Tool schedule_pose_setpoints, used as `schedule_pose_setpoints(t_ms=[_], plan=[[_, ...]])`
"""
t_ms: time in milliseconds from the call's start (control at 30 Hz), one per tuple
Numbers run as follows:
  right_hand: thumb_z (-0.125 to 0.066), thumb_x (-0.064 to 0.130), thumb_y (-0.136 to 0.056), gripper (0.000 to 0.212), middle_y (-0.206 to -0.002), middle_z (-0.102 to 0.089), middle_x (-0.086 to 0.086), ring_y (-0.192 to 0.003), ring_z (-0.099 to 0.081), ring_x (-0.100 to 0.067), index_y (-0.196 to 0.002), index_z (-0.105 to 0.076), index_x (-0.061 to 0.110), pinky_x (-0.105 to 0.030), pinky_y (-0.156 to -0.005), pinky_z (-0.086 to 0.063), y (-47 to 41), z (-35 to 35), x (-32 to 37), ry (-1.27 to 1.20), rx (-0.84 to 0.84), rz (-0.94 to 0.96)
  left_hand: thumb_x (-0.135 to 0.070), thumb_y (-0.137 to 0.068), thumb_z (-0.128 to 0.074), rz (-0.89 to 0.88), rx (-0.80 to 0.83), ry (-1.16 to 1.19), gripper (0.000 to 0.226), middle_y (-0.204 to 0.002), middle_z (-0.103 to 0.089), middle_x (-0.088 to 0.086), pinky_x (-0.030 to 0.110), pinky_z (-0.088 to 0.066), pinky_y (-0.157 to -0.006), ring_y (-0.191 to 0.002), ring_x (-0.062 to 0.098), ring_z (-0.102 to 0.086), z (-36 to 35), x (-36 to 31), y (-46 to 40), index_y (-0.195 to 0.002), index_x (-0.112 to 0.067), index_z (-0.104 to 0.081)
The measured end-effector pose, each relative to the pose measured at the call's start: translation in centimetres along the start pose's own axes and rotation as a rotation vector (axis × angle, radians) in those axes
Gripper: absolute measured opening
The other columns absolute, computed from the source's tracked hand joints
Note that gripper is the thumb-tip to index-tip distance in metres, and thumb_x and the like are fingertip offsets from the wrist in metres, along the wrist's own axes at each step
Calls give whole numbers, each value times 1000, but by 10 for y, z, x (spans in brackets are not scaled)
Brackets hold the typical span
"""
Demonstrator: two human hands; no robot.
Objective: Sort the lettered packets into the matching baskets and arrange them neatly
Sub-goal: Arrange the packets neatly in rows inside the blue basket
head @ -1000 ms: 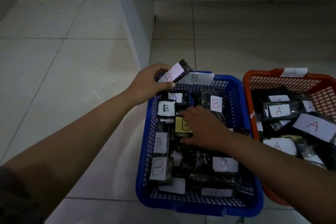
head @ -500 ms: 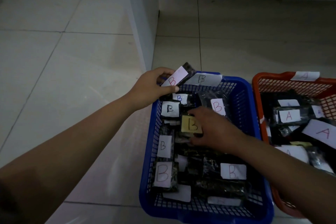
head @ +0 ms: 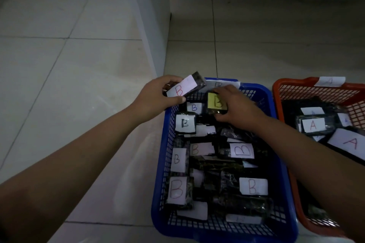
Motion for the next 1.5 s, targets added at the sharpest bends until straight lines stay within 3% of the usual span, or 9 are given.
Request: schedule_pose_setpoints(t_ms=[167,300,400,633,800,933,1100,1233,1500], plan=[[-75,27,-75,87,-141,-36,-7,-122,-44,-22,-145,-24,24,-34,-101,-40,5,-1,-7,8,15,-36,-22,-75,-76,-140,103,-212,52,-109,-53,-12,5,-41,-77,-100,3,-50,-27,-14,14,-122,-25,-56],[-72,22,-76,81,-141,-33,-3,-128,-33,-19,-143,-26,23,-41,-110,-32,28,10,8,-45,-188,-6,-20,-73,-79,-132,131,-242,60,-107,-51,-17,2,-40,-72,-100,0,-49,-27,-13,17,-124,-26,-49],[-71,18,-76,79,-136,-31,12,-128,-31,-9,-141,-27,31,-27,-107,-30,45,9,20,-353,-127,12,-23,-71,-80,-150,140,-254,63,-106,-52,-18,5,-41,-72,-98,0,-50,-27,-19,20,-124,-26,-46],[-73,18,-78,47,-112,-51,11,-102,-49,-3,-122,-55,22,-11,-82,-39,54,21,5,-279,-94,-65,-39,-67,-80,-179,274,-209,80,-114,-53,-22,6,-40,-84,-105,-7,-49,-70,-36,17,-133,-29,-36],[-68,12,-82,43,-112,-61,5,-89,-60,-4,-121,-56,24,-10,-68,-44,73,19,-48,-445,5,-294,-58,-72,-67,-359,287,-960,64,-123,-55,-6,30,-20,-104,-118,13,-43,-74,-12,9,-124,-25,-52],[-62,8,-87,43,-125,-57,-4,-96,-55,-7,-127,-53,18,-15,-79,-40,76,6,-55,-294,40,-304,-59,-73,-63,-449,298,-1171,63,-119,-57,-3,35,-10,-106,-115,18,-47,-94,-2,10,-121,-20,-53],[-60,3,-85,43,-131,-44,-11,-119,-46,-21,-127,-54,12,-12,-93,-27,72,0,-46,-121,4,-260,-55,-72,-63,-420,250,-1055,59,-113,-56,-2,32,-10,-102,-107,17,-50,-86,-4,4,-117,-20,-53],[-56,5,-87,45,-130,-43,-14,-117,-47,-25,-132,-48,9,-23,-100,-33,74,-5,-40,-39,31,-258,-52,-74,-66,-359,94,-1059,62,-119,-54,-1,34,-12,-103,-114,17,-48,-62,-13,-9,-124,-20,-50],[-48,19,-93,45,-134,-32,-17,-119,-40,-26,-135,-40,6,-28,-104,-31,77,-18,-47,93,163,-332,-45,-85,-60,-305,120,-1024,60,-137,-50,-3,31,-15,-105,-124,16,-44,-75,-4,-19,-136,-19,-43]])
Point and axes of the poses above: each hand's wrist, its own y-axis away from the middle knuckle, its own z-axis out of the back of the hand, x = y × z, the point moved 10 cm from there along -y, towards the middle knuckle
